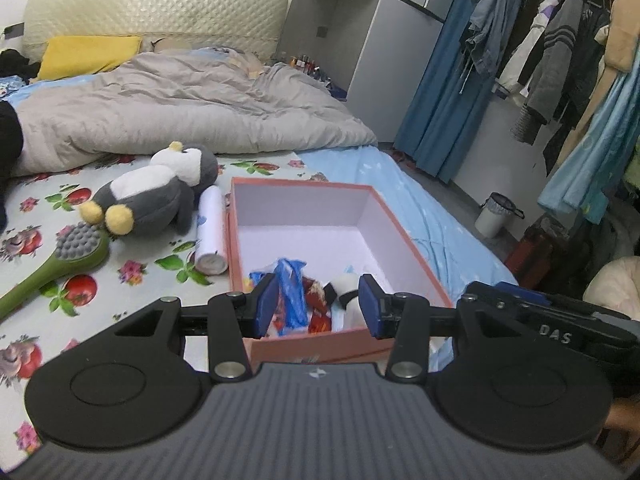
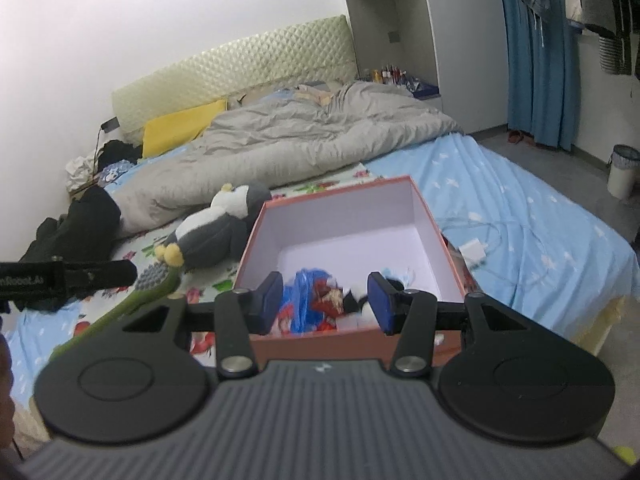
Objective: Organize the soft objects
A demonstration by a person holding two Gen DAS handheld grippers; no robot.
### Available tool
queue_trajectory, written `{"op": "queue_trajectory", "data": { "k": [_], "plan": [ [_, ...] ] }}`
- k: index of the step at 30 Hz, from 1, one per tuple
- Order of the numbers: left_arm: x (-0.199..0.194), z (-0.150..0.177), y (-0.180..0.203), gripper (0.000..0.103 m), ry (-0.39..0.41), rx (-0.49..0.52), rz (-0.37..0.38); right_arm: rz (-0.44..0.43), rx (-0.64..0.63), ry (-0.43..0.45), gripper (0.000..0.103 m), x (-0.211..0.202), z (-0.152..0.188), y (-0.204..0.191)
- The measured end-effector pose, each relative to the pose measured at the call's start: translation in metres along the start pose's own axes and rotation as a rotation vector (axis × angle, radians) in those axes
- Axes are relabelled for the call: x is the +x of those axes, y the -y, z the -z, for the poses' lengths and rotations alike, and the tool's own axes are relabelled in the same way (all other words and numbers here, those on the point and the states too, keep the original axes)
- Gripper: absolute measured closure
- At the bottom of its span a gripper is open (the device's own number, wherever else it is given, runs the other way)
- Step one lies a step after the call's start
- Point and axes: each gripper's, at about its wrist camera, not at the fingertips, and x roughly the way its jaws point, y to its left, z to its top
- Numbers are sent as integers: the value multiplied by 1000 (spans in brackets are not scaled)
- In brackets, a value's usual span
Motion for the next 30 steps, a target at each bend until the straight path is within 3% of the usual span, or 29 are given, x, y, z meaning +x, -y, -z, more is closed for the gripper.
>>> {"op": "queue_trajectory", "data": {
  "k": [14, 23, 28, 30],
  "plan": [
    [-40, 48, 7, 53, 29, -30, -27, -33, -60, -3, 53, -35, 30, -8],
    [-57, 57, 7, 52, 34, -19, -40, -33, -52, -15, 53, -39, 41, -10],
    [-62, 57, 7, 43, 42, -17, -50, -32, -52, -14, 53, -39, 41, -10],
    [-62, 57, 6, 26, 41, -23, -52, -31, -50, -17, 49, -39, 39, -8]
  ]
}}
